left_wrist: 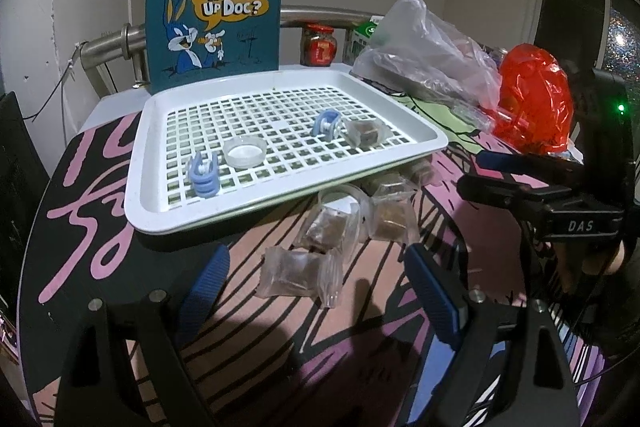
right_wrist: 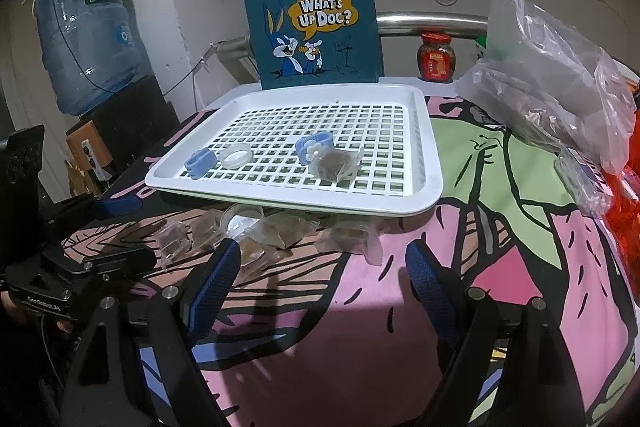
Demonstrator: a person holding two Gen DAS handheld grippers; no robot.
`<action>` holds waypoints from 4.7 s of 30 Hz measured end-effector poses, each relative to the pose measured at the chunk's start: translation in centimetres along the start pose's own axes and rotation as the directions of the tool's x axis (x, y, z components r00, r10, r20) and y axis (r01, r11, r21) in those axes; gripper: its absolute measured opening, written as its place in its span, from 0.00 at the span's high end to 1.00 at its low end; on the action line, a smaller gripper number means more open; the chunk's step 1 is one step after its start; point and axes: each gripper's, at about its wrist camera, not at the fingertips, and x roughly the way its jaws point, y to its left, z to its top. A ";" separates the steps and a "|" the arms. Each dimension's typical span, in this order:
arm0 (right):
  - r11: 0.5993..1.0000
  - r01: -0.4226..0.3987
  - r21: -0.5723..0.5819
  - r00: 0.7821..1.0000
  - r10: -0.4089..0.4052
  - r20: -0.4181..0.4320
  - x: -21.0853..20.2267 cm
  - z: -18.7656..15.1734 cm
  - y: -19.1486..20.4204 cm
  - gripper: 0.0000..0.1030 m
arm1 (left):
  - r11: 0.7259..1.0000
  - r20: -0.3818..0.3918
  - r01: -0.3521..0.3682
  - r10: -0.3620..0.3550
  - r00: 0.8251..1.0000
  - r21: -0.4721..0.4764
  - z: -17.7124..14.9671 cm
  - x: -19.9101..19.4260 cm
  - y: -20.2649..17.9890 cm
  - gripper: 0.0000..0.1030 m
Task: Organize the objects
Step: 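Move the left gripper down onto a clear plastic box beside the tray, then grasp the clear box with the left gripper while the right gripper grasps another clear box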
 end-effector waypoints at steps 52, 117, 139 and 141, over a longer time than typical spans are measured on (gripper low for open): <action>0.995 0.087 0.054 0.979 -0.075 -0.189 6.2 1.7 -1.2 0.43 | 0.995 -0.144 0.022 -0.036 0.989 -0.092 0.1 3.2 1.2 0.29; 0.979 -0.133 -0.152 0.990 0.139 0.027 0.1 -0.2 4.0 0.69 | 0.997 -0.032 0.044 -0.046 0.998 -0.065 0.1 0.9 0.7 0.70; 0.979 -0.134 -0.153 0.990 0.140 0.027 0.2 -0.2 4.1 0.69 | 0.997 -0.034 0.046 -0.048 0.998 -0.066 0.1 0.9 0.6 0.70; 0.979 -0.134 -0.152 0.990 0.140 0.026 0.2 -0.2 4.0 0.69 | 0.997 -0.034 0.046 -0.049 0.998 -0.066 0.1 0.9 0.7 0.70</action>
